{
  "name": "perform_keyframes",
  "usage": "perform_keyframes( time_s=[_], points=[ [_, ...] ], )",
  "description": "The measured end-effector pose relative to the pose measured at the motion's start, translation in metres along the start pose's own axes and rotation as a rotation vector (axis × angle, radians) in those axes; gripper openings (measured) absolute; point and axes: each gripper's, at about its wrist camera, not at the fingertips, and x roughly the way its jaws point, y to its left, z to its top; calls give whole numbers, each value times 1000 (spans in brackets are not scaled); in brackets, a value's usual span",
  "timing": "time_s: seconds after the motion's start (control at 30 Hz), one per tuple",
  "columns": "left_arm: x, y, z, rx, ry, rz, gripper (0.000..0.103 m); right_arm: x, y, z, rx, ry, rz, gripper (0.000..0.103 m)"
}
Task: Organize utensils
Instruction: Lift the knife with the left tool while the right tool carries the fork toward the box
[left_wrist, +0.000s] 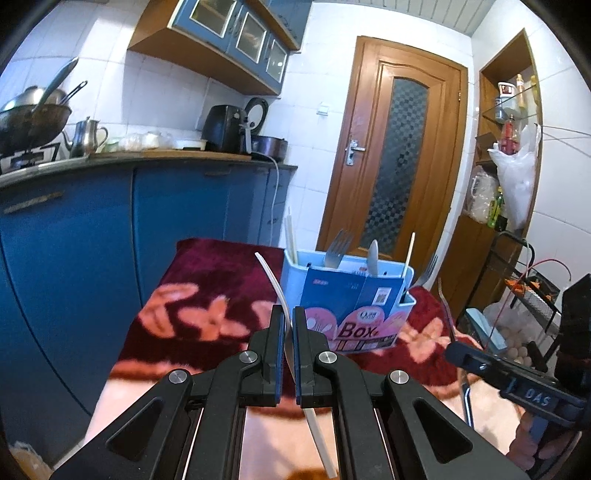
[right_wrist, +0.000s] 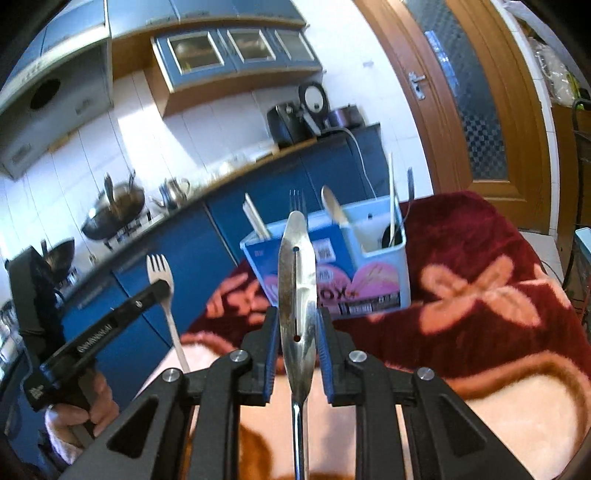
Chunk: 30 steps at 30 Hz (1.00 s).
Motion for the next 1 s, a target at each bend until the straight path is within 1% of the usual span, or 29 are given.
perform_keyframes(
  time_s=[0.13, 0.3, 0.47, 0.6, 0.87, 1.0],
  points=[
    [5, -8, 13, 18, -23, 4, 4, -4, -8, 7, 20, -36, 13, 21],
    [13, -19, 31, 57, -64, 9, 4, -6, -17, 15, 29, -65, 11, 21],
    [22, -27, 46, 70, -88, 15, 4, -7, -25, 19, 39, -86, 10, 22],
    [28, -32, 61, 83, -130, 23, 4, -7, -30, 23, 46, -98, 11, 22],
    [49, -39, 91, 98, -227, 67, 4, -1, -41, 27, 59, -109, 13, 22],
    [59, -41, 100, 106, -262, 90, 4, 1, -46, 29, 65, -112, 10, 22]
  ],
)
